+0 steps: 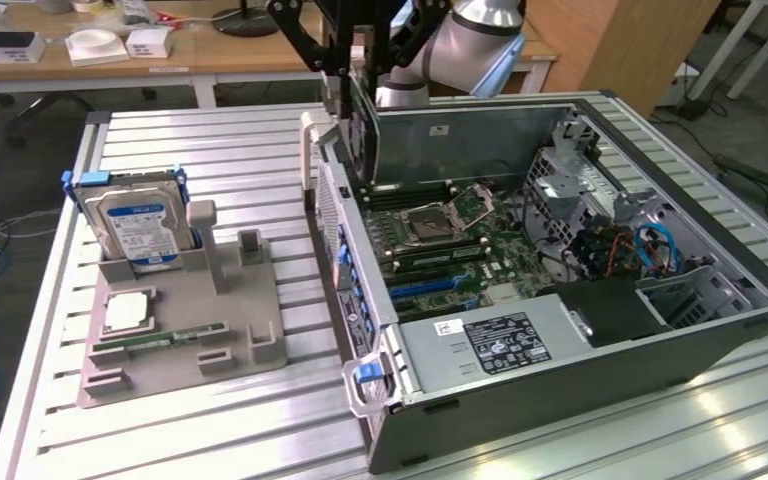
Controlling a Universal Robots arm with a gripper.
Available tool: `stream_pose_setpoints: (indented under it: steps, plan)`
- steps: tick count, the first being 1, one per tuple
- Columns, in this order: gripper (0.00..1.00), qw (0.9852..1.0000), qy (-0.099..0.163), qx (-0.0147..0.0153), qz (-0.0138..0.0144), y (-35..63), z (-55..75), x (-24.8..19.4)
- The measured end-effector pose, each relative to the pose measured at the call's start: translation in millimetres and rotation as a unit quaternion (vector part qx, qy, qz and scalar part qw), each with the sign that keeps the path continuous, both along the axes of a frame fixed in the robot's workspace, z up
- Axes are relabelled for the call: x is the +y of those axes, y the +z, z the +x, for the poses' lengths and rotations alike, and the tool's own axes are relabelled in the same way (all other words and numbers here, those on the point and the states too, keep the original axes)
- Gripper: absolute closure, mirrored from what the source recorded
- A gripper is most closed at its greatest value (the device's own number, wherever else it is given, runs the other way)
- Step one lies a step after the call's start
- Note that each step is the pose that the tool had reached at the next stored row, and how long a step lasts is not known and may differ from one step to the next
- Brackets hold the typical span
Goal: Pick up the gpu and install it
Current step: 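Pick up the gpu and move the gpu toward the slot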
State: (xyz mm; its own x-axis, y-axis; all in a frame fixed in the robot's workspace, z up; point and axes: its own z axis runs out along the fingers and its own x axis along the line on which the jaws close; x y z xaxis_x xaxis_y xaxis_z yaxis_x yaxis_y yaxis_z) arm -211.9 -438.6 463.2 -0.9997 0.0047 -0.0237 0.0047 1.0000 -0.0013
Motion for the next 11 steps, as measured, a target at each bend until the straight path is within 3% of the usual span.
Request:
stream_pose_setpoints:
  steps: [11]
  plan:
    - [0.74,1.0,0.0,0.0,0.0,-1.1,18.1,0.0]
